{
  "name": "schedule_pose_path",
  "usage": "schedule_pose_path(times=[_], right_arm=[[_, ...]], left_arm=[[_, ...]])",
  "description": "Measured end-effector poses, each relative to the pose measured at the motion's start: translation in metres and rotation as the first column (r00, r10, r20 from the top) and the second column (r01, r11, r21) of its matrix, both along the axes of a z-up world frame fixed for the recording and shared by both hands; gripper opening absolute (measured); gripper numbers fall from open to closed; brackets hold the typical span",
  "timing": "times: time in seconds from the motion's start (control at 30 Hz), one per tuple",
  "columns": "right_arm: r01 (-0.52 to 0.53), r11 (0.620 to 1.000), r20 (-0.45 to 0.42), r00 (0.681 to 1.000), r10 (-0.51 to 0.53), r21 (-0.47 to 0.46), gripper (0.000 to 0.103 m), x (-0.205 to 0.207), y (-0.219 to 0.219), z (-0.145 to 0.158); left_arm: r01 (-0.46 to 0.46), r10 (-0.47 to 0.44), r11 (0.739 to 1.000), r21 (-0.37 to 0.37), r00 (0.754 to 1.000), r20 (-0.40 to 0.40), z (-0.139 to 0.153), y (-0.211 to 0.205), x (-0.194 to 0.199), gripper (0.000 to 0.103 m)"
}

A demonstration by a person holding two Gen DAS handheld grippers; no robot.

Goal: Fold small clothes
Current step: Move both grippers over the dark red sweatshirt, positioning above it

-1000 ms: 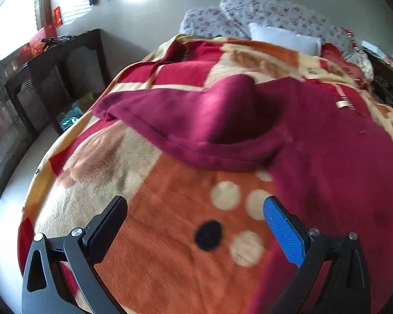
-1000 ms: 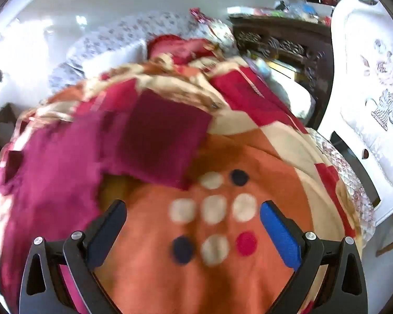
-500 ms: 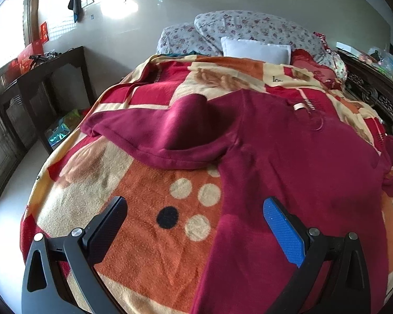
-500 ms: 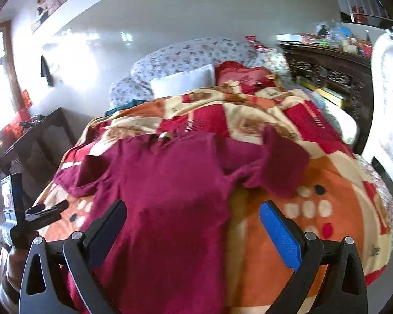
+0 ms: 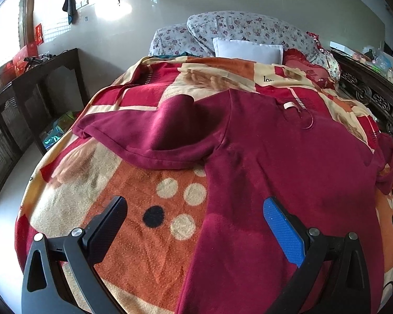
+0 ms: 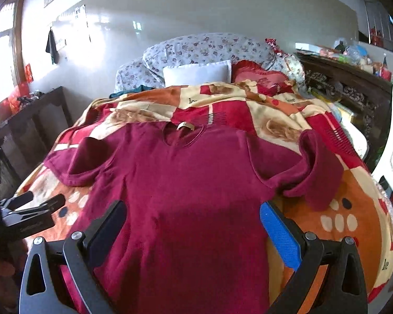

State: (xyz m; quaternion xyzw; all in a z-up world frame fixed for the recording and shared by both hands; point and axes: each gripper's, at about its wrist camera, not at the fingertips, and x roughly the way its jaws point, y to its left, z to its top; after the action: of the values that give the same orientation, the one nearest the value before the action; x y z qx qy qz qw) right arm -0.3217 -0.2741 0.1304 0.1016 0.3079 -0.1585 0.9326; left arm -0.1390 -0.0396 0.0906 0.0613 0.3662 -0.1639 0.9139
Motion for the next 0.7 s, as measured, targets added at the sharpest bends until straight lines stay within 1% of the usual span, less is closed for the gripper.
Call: schedule_pose_path(times=[0.1, 0.33, 0.53, 0.7], right_arm=[[0.005, 0.999, -0.008, 1.000, -0.005, -0.044, 0.103, 0.013, 0.008, -0.007], [0.002, 0.999, -0.043, 0.999, -0.004, -0.045, 0.103, 0.033, 0.015, -0.024], [0.030, 0.999, -0.028, 0.999, -0.029, 0.025, 0.103, 0.042, 0.008, -0.040], [0.075, 0.996, -0.038, 0.997, -0.074, 0.047, 0.103, 0.049, 0.001, -0.052]], left_arm=[[0.003, -0.003, 1.000, 0.007, 1.000, -0.008, -0.004, -0.004, 0.003, 0.103], [0.015, -0.015, 1.000, 0.020, 0.999, -0.030, -0.017, -0.013, 0.010, 0.103], [0.019, -0.017, 1.000, 0.025, 0.999, -0.047, -0.028, -0.020, 0.015, 0.103], [0.020, -0.018, 0.999, 0.035, 0.999, -0.051, -0.039, -0.027, 0.017, 0.103]])
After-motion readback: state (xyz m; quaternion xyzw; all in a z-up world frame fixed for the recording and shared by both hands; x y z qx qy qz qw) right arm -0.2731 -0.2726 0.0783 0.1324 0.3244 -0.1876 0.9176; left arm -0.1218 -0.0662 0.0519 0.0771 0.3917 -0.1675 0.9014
